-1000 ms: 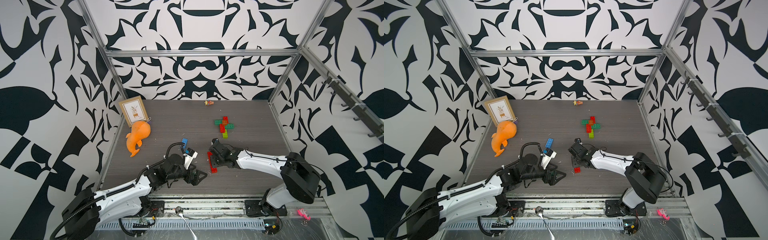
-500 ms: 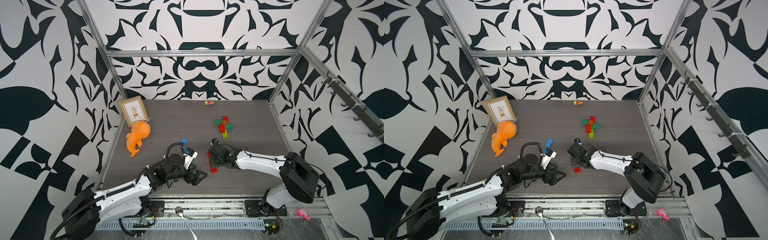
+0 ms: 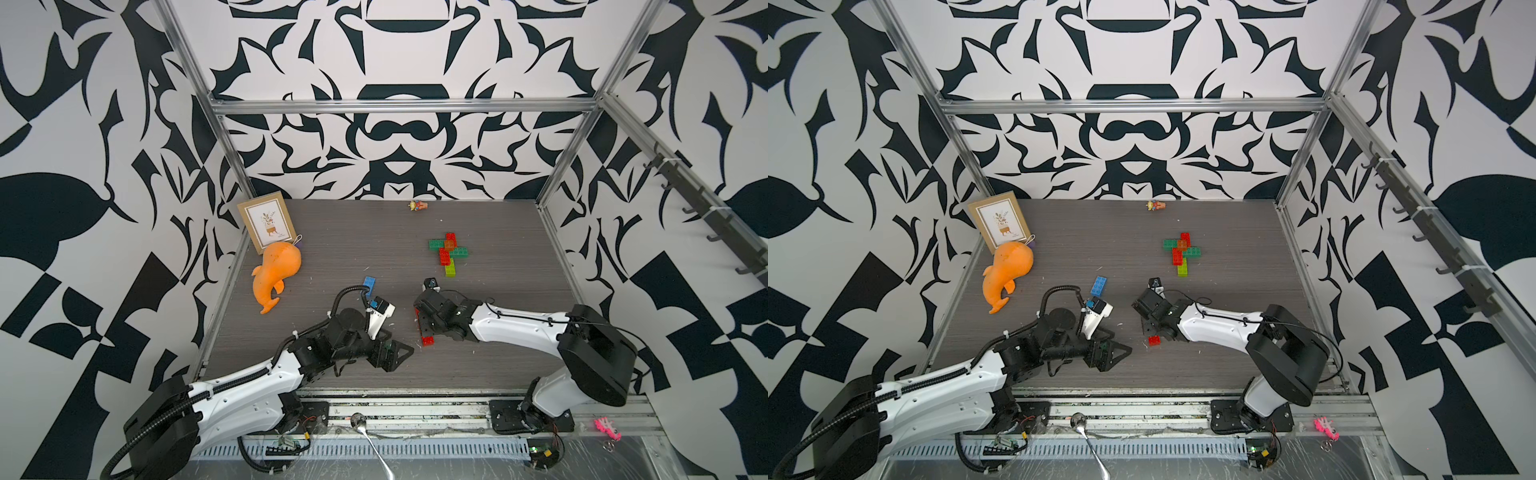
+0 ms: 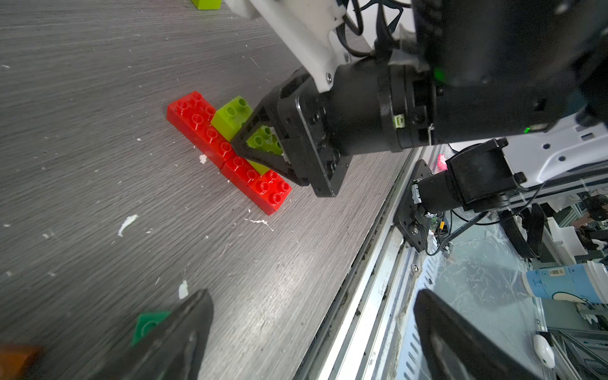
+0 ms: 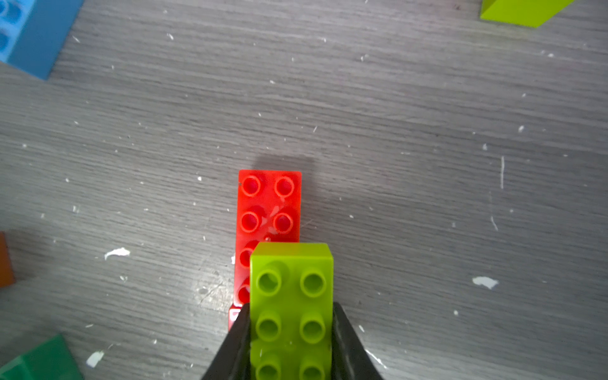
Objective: Assemble a small pinwheel with lego
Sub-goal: Assemble the lego brick with the lego brick.
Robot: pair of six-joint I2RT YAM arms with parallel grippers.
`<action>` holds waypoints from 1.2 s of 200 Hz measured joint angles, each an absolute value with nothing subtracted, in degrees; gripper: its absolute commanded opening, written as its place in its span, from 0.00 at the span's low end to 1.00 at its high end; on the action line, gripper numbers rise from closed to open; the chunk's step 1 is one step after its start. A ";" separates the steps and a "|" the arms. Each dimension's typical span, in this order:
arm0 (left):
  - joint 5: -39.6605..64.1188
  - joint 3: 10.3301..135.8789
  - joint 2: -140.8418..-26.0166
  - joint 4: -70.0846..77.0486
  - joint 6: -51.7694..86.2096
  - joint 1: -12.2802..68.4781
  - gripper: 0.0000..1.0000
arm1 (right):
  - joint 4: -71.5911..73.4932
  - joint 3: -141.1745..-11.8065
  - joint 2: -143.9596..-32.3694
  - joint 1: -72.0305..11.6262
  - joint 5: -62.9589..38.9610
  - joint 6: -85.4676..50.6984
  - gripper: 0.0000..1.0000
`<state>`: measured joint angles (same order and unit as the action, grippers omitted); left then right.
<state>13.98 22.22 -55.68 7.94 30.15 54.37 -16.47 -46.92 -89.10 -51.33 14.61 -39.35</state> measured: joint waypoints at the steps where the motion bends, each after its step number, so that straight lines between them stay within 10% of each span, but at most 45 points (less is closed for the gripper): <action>1: 13.98 22.22 -55.68 7.95 30.15 54.37 1.00 | -16.45 -46.92 -89.10 -51.35 14.61 -39.38 0.00; 240: 9.15 22.02 -53.60 5.98 30.04 54.37 1.00 | -22.13 -64.25 -103.28 -46.70 15.97 -36.58 0.00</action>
<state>9.15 22.02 -53.60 5.98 30.04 54.37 -22.13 -64.25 -103.28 -46.70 15.97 -36.58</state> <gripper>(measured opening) 0.997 0.334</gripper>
